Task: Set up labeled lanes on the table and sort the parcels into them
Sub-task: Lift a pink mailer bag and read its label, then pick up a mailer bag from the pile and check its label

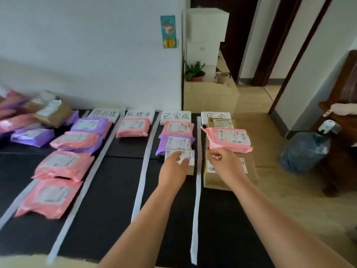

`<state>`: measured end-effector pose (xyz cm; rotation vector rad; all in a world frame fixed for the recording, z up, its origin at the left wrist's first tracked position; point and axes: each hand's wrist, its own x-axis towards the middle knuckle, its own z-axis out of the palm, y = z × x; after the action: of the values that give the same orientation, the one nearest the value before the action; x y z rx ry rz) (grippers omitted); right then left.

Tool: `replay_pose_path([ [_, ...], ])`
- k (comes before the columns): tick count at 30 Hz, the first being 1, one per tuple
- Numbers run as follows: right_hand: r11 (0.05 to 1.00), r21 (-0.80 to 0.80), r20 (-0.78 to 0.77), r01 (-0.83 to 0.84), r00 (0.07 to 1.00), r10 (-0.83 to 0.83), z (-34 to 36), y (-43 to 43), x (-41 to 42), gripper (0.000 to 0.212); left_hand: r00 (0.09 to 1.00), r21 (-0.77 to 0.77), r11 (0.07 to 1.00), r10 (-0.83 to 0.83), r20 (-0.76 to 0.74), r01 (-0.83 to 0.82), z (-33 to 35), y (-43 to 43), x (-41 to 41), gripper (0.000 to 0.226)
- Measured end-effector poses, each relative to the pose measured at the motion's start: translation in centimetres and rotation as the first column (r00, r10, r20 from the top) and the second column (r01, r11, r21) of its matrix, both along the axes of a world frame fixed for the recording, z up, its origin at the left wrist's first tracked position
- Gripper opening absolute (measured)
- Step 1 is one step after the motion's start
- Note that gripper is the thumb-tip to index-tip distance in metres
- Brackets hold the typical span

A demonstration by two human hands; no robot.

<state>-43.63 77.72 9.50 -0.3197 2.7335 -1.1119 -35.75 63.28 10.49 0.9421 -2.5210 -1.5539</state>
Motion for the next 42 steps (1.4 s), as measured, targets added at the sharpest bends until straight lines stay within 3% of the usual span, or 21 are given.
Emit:
replay_pose_path([
  [11, 0.943, 0.012, -0.072, -0.334, 0.94, 0.334, 4.3, -12.5, 10.4, 0.037, 0.962, -0.027, 0.964, 0.263, -0.071, -0.265, 2.3, -9.8, 12.5, 0.05],
  [16, 0.893, -0.001, -0.116, -0.45, 0.887, 0.446, 5.1, -21.3, 16.3, 0.04, 0.919, 0.008, 0.927, 0.374, -0.122, -0.376, 2.9, -17.8, 20.6, 0.048],
  [22, 0.827, -0.038, -0.137, -0.561, 0.823, 0.552, 4.4, -34.9, 27.3, 0.035, 0.884, -0.074, 0.885, 0.449, -0.134, -0.46, 2.9, -29.9, 32.8, 0.044],
  [25, 0.821, -0.092, -0.147, -0.564, 0.823, 0.549, 3.9, -41.0, 32.2, 0.034, 0.856, -0.148, 0.843, 0.508, -0.097, -0.517, 2.6, -35.5, 37.8, 0.047],
  [32, 0.852, -0.134, -0.125, -0.506, 0.862, 0.492, 3.4, -50.2, 38.2, 0.036, 0.871, -0.165, 0.856, 0.484, -0.083, -0.491, 2.2, -44.7, 44.7, 0.046],
  [42, 0.864, -0.204, -0.076, -0.46, 0.887, 0.455, 1.3, -63.6, 35.6, 0.033, 0.887, -0.194, 0.866, 0.453, -0.085, -0.461, 0.3, -57.5, 43.0, 0.046],
])
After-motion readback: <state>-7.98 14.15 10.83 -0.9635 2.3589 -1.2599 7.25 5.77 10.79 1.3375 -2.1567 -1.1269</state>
